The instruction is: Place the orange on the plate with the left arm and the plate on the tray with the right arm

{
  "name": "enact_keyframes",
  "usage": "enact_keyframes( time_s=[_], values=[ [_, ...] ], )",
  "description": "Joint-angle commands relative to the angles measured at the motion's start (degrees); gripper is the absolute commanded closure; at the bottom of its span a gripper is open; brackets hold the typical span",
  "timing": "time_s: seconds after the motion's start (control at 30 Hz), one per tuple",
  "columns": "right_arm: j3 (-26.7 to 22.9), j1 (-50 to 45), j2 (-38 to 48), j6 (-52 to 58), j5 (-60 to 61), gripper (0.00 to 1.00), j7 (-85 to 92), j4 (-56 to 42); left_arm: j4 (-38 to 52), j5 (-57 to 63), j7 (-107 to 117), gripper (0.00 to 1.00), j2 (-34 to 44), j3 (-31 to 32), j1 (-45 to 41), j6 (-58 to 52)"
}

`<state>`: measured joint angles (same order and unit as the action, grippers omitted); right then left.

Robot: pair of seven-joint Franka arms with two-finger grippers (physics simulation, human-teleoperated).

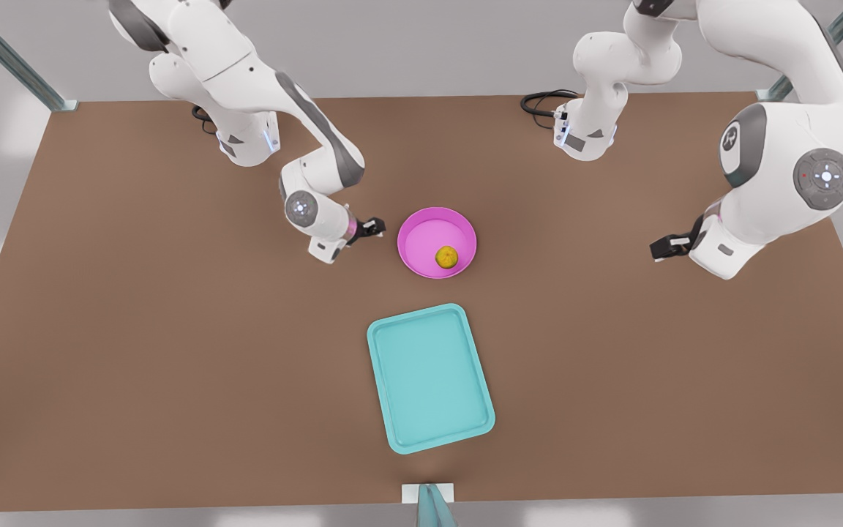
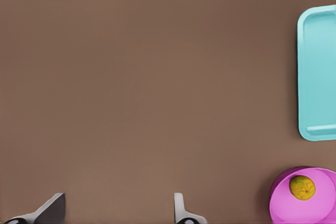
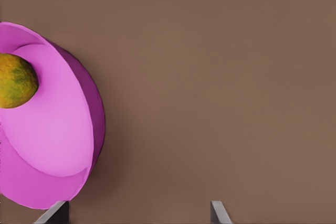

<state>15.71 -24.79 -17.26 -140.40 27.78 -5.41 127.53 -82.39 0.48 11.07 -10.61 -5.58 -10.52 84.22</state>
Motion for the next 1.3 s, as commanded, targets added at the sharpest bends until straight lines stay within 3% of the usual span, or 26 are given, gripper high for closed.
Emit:
enact_keyframes(
  time_s=[0.0,0.1,0.4,0.73,1.07,1.23,1.27],
  values=[
    [1.6,0.0,-2.4,-11.4,1.9,0.00,-1.9,-1.0,0.0,0.4,-9.6,0.00,0.1,0.0,0.0,0.8],
    [3.6,-1.2,-6.0,-14.3,3.7,0.00,-1.9,-3.0,0.0,0.4,-9.5,0.00,0.1,0.1,-0.1,0.8],
    [3.6,-5.9,-14.1,-18.3,6.2,0.00,-2.8,-9.0,-0.1,0.4,-9.4,0.00,0.0,0.1,-0.2,0.5],
    [3.5,-6.7,-16.8,-18.5,6.2,0.00,-2.5,-10.8,-0.1,0.4,-9.4,0.00,-0.1,0.1,-0.3,0.6],
    [3.5,-8.2,-18.6,-19.6,6.1,0.58,-2.0,-11.5,-0.1,0.4,-9.3,0.00,-0.2,0.2,-0.3,0.9],
    [3.5,-8.1,-18.5,-19.4,6.1,0.78,-2.1,-12.1,-0.2,0.4,-9.3,0.00,-0.2,0.2,-0.4,0.7],
    [3.6,-8.1,-18.3,-19.0,6.1,0.79,-2.1,-12.1,-0.2,0.4,-9.3,0.00,-0.2,0.2,-0.4,0.7]
  ],
)
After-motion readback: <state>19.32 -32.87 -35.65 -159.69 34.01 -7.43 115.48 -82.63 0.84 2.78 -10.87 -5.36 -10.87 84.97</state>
